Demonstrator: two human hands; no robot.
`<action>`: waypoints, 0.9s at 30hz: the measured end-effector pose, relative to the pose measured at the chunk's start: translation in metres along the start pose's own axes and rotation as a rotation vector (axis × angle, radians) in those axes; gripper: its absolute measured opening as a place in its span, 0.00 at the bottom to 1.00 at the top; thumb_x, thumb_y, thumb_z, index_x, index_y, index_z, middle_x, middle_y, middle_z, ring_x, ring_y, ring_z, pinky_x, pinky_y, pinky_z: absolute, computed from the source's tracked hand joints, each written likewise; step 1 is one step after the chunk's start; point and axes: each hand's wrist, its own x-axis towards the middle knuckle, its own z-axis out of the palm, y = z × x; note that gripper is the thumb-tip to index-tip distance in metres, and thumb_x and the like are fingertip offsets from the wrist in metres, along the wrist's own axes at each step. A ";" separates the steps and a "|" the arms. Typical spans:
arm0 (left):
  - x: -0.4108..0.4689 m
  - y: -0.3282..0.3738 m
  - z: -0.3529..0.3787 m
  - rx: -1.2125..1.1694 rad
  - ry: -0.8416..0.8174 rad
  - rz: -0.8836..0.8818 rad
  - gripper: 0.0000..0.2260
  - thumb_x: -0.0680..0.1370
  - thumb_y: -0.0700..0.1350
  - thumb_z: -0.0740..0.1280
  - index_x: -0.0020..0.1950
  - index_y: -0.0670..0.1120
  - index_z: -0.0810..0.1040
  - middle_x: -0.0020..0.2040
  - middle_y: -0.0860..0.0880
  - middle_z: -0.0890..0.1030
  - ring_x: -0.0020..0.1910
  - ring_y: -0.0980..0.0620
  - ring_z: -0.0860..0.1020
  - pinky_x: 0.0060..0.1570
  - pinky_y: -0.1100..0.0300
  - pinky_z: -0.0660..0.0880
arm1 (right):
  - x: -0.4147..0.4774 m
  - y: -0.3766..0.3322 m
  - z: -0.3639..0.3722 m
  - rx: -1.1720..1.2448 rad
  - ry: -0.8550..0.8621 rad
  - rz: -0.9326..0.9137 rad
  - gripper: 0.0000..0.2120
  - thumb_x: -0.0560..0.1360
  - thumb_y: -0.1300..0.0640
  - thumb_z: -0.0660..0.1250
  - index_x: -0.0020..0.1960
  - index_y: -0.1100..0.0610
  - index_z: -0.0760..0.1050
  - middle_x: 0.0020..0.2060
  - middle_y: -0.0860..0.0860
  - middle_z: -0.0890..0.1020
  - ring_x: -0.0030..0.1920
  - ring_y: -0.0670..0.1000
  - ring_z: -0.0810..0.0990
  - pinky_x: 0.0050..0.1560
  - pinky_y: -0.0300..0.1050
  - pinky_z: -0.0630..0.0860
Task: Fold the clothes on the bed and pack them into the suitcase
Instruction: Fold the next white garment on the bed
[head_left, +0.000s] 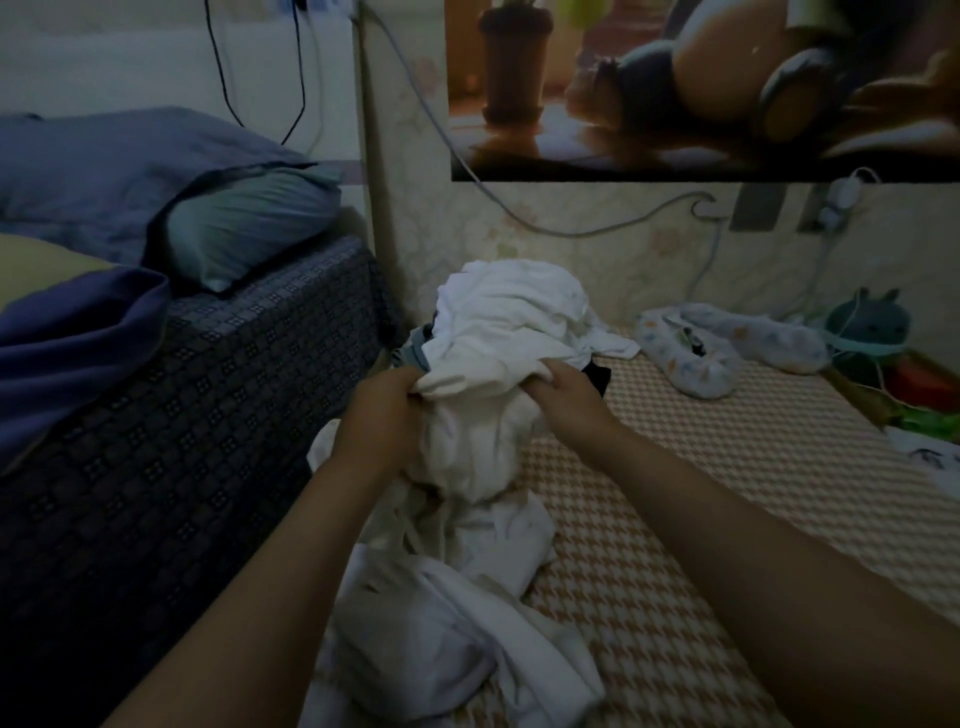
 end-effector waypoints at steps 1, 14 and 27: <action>-0.001 0.009 0.003 -0.001 -0.009 0.008 0.13 0.78 0.36 0.60 0.57 0.43 0.82 0.52 0.42 0.82 0.49 0.43 0.78 0.46 0.56 0.73 | -0.005 -0.001 -0.013 0.021 0.003 0.004 0.08 0.81 0.54 0.61 0.57 0.51 0.77 0.53 0.45 0.79 0.53 0.45 0.77 0.51 0.38 0.73; 0.015 0.136 0.120 -0.040 -0.303 0.218 0.13 0.77 0.37 0.64 0.61 0.43 0.80 0.61 0.42 0.79 0.60 0.42 0.76 0.60 0.53 0.71 | -0.063 0.035 -0.195 -0.923 0.053 0.002 0.22 0.76 0.53 0.68 0.68 0.44 0.68 0.61 0.48 0.77 0.55 0.53 0.78 0.46 0.44 0.73; 0.024 0.125 0.156 0.165 -0.742 0.182 0.23 0.81 0.36 0.56 0.76 0.48 0.62 0.72 0.45 0.68 0.68 0.46 0.69 0.62 0.58 0.67 | -0.058 0.077 -0.196 -1.179 -0.140 0.270 0.16 0.77 0.56 0.60 0.63 0.51 0.77 0.62 0.51 0.76 0.61 0.54 0.74 0.68 0.52 0.66</action>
